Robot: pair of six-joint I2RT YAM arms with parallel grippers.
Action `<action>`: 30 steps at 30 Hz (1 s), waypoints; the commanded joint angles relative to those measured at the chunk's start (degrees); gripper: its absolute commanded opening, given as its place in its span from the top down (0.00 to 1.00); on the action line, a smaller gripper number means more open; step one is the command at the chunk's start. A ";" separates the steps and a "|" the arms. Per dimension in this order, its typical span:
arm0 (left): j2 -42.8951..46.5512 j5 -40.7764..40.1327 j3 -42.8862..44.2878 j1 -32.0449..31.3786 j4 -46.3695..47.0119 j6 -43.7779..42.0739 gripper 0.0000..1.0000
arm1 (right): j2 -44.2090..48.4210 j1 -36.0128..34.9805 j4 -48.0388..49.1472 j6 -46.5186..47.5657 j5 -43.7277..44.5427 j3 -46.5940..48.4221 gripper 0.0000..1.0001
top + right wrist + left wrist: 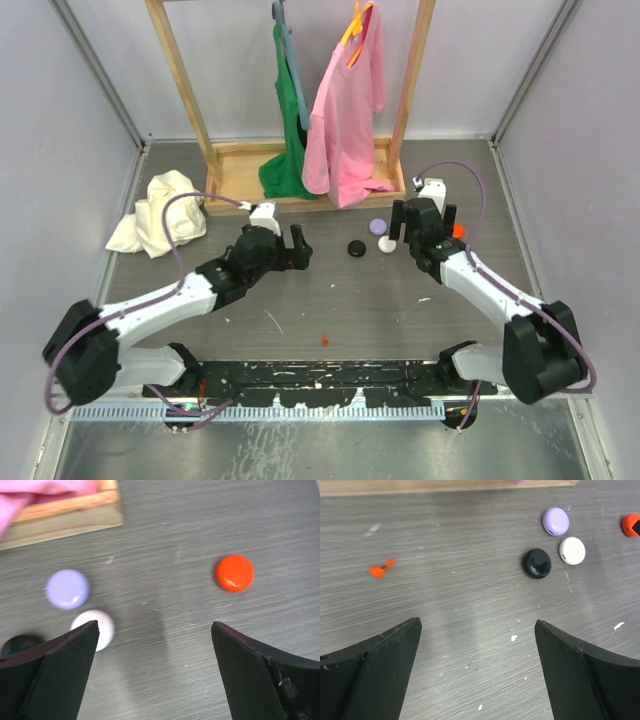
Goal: Insert the wireless bluetooth earbuds into the charging case
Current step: Pick up the charging case at the center of the board.
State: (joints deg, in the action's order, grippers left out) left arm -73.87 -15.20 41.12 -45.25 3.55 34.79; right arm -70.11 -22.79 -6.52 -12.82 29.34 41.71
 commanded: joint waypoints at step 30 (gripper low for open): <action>19.75 -9.40 -13.17 3.82 -5.28 -14.10 0.00 | -32.45 26.89 -2.76 -13.85 -5.51 18.72 0.26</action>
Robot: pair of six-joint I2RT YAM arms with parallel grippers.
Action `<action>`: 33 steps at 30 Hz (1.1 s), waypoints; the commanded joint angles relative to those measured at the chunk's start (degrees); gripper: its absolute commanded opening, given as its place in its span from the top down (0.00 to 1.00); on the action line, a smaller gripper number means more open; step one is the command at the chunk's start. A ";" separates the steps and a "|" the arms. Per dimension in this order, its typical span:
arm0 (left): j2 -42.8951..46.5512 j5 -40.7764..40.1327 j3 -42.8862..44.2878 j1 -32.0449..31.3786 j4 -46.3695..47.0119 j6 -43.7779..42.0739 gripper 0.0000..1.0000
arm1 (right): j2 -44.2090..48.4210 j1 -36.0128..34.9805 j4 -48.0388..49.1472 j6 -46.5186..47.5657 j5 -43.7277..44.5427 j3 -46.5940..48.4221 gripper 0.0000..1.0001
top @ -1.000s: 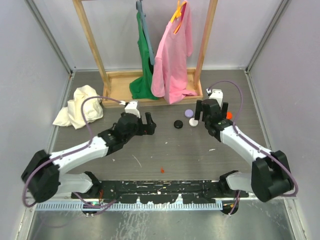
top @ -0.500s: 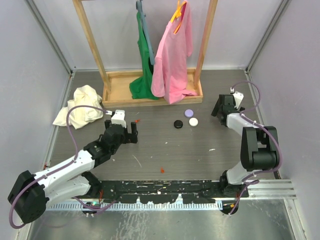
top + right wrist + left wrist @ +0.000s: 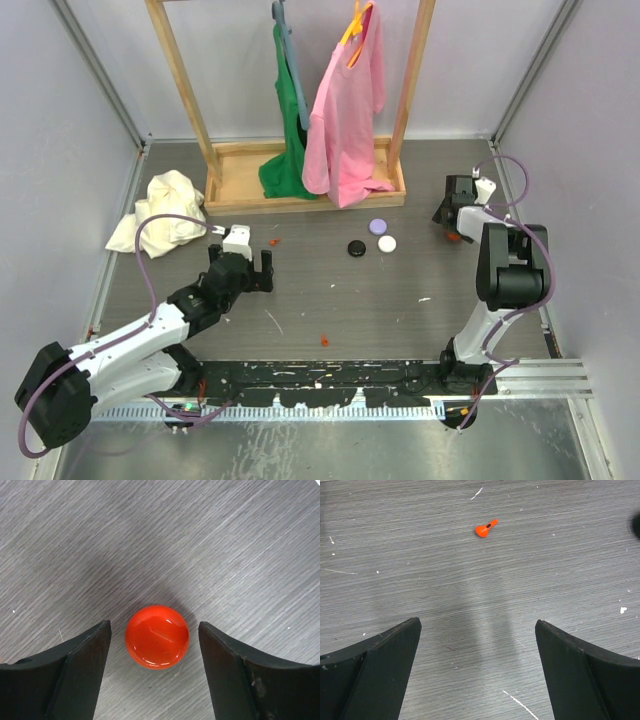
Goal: Insert the wireless bluetooth earbuds into the charging case
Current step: Pick up the charging case at the center of the board.
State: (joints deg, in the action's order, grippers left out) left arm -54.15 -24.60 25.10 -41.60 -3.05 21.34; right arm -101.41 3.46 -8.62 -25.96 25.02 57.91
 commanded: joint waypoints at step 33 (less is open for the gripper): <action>4.57 13.84 4.88 0.74 -0.09 0.25 0.03 | 25.88 -26.64 3.55 7.05 -11.63 -15.98 0.49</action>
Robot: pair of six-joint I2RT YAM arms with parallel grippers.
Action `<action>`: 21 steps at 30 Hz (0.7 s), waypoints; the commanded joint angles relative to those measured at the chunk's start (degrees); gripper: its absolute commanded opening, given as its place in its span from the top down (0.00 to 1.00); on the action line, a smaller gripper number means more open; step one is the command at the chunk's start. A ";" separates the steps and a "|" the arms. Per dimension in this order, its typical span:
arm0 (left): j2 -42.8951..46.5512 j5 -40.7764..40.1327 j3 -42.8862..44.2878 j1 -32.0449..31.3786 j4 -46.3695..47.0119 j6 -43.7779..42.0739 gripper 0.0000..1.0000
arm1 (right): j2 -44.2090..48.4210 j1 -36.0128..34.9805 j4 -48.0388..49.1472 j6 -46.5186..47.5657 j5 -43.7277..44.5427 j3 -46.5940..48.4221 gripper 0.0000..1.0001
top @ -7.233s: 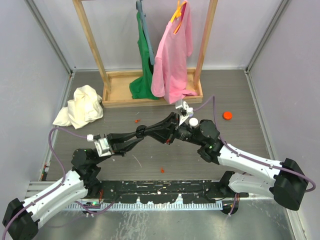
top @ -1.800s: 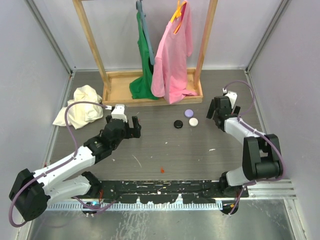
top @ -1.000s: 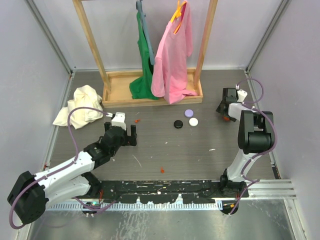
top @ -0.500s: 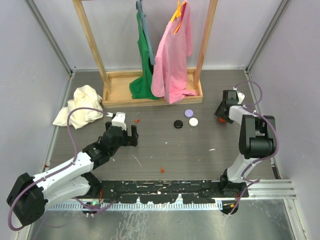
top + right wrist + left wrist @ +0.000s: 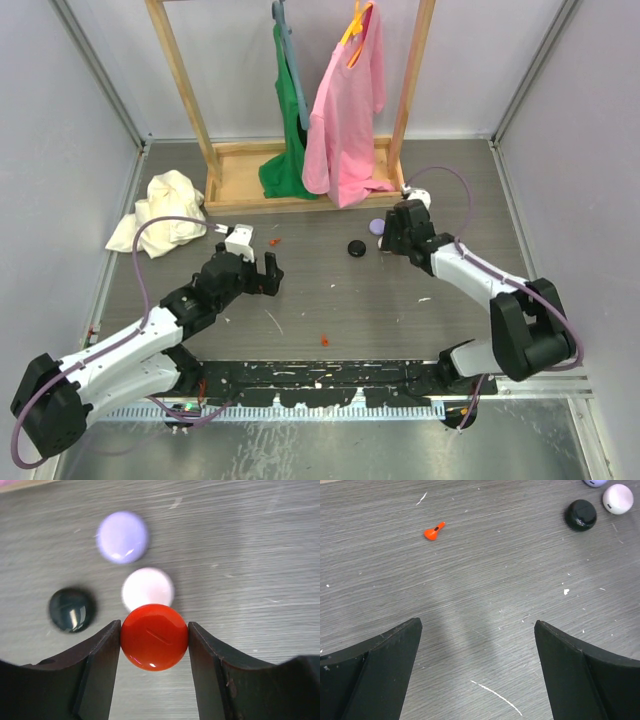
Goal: Insert the wireless bluetooth earbuds into the charging case
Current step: Pick up the charging case at the center of the board.
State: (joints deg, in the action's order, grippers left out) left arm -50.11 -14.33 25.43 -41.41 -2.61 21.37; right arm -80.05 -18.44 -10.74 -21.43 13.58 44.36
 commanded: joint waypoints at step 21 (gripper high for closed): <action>-4.90 23.59 19.00 2.05 -7.38 11.81 0.18 | 18.59 -30.12 41.12 28.19 -5.80 -20.28 0.51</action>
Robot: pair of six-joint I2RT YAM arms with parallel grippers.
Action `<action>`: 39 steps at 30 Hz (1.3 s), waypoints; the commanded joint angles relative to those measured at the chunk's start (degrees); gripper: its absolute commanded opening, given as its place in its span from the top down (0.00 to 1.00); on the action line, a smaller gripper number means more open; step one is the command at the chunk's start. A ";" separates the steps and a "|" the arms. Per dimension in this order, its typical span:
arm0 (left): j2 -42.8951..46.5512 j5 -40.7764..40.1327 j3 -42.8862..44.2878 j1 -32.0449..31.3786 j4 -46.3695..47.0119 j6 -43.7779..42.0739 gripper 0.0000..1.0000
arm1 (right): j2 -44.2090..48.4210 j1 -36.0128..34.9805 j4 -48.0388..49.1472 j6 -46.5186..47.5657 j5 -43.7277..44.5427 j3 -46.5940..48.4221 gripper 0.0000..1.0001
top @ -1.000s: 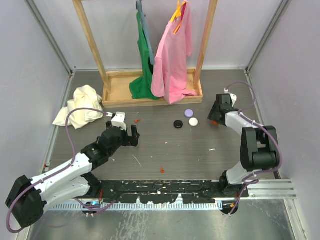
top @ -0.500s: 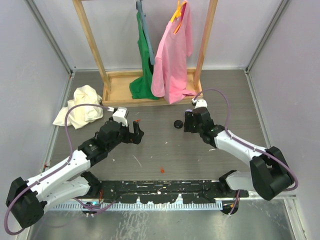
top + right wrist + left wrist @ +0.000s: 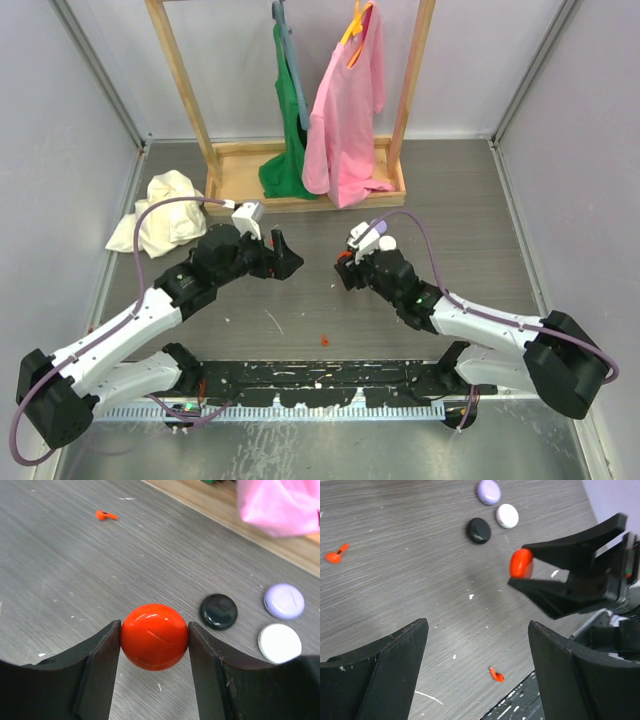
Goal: Insert the wireless bluetooth earbuds into the charging case
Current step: Pick up the charging case at the center of the board.
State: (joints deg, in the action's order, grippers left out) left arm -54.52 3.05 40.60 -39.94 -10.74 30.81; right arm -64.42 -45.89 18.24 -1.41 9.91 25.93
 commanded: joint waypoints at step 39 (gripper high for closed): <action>-10.41 28.42 8.84 0.93 8.39 4.39 0.75 | 4.90 -7.46 31.29 25.71 -26.17 -6.04 0.47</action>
State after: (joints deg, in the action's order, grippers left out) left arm -65.10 29.98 46.37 -39.27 -5.26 35.77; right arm -59.31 -52.93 43.48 22.87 -14.57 20.27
